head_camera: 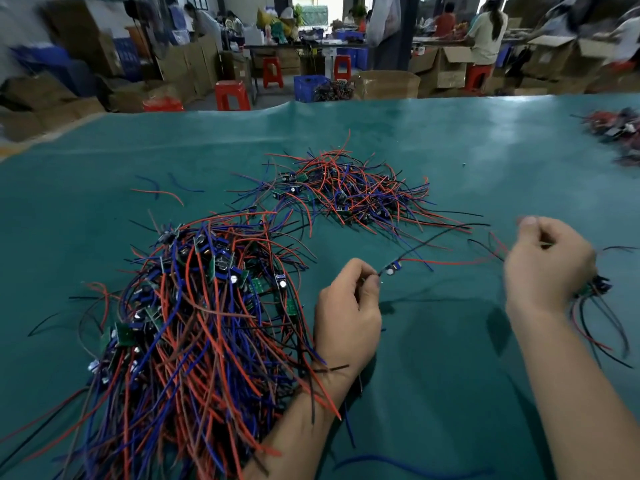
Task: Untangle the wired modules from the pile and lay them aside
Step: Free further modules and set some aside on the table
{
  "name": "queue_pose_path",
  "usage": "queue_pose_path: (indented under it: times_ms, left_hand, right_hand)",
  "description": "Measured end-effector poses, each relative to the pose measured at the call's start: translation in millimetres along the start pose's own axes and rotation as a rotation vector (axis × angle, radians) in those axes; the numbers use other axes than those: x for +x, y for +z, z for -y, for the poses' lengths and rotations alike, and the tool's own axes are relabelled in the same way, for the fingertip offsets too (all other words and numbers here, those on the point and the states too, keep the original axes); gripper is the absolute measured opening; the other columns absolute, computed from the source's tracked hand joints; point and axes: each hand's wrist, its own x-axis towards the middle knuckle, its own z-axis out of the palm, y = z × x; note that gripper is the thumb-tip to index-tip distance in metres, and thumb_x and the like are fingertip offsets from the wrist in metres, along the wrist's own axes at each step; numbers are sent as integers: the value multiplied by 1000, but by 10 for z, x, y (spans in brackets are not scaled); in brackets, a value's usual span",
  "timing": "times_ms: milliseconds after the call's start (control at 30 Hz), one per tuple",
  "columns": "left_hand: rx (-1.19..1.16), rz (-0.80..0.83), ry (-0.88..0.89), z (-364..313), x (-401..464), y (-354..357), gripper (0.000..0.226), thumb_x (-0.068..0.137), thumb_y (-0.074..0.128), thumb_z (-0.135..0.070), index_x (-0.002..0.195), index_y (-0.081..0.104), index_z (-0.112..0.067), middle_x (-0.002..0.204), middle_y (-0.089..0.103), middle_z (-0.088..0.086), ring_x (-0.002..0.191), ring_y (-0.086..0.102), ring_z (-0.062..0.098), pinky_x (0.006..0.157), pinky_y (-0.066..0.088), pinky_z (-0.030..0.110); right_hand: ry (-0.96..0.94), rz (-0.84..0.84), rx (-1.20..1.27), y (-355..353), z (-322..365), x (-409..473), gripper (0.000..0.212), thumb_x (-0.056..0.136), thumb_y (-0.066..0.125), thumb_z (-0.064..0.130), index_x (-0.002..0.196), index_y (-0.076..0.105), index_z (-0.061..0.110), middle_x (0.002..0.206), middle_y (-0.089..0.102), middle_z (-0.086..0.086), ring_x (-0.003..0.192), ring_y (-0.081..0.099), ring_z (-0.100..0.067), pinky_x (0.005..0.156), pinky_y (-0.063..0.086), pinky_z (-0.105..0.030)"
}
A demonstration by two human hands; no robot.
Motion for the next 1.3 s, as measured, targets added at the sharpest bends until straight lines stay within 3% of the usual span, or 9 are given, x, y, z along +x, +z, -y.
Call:
queue_pose_path:
  times_ms: [267,400,533,667,767,967,1100,1167,1300]
  left_hand:
    - [-12,-59,11,-2,16,-1,10,99,54,-19,90,57,-18,63,56,2,57,47,24,59,45,46]
    - [-30,-8,4,0,6,17,14,94,58,-22,82,58,-16,57,53,0,52,45,17,56,47,44]
    - [-13,69,7,-16,11,22,18,89,58,-34,82,61,-18,63,62,-1,62,59,23,64,52,43]
    - [23,56,13,3,15,18,21,89,58,-36,77,59,-19,62,58,-5,60,55,17,63,51,40]
    - [53,20,-9,22,21,22,20,90,61,-30,75,60,-17,60,55,-8,59,53,15,61,50,39]
    - [54,-15,-24,19,28,15,13,91,64,-19,77,61,-20,59,53,-10,54,46,1,57,42,26]
    - [36,-24,-51,-3,23,9,6,90,63,-16,85,65,-18,73,66,-4,69,60,12,67,51,33]
    - [33,-32,-53,-18,17,1,5,89,62,-15,85,65,-18,77,67,-3,72,61,15,70,52,38]
    - [80,-44,-41,-27,32,-5,5,87,60,-16,84,63,-18,80,63,-2,73,58,18,70,50,42]
  right_hand:
    - [-175,834,147,219,367,-783,44,85,66,58,74,74,15,54,62,5,48,50,-7,53,41,-27]
    - [-238,784,225,218,365,-807,38,81,69,56,78,73,19,60,61,-6,52,46,-15,52,40,-36]
    - [-203,473,363,94,582,-547,38,87,70,48,78,71,11,66,56,-31,55,41,-24,55,38,-58]
    - [-270,327,499,-33,1182,-420,38,88,71,46,66,71,15,61,61,-19,52,47,-23,49,37,-48]
    - [-403,522,571,37,1807,-562,40,87,71,47,65,73,14,56,65,-8,46,52,-19,48,39,-36]
    - [-675,1243,-156,763,2320,-984,72,93,56,68,84,75,-1,68,75,-4,56,72,-17,49,54,-20]
    - [-699,1027,-607,1317,1788,-657,31,98,57,37,108,70,11,113,67,-22,105,66,-41,92,56,-44]
    - [-625,971,-772,1412,1467,-516,30,95,54,20,123,64,15,131,59,-23,116,60,-44,99,52,-48]
    - [-552,963,-793,1434,981,-432,30,92,66,31,122,65,23,131,57,-12,119,59,-39,99,51,-48]
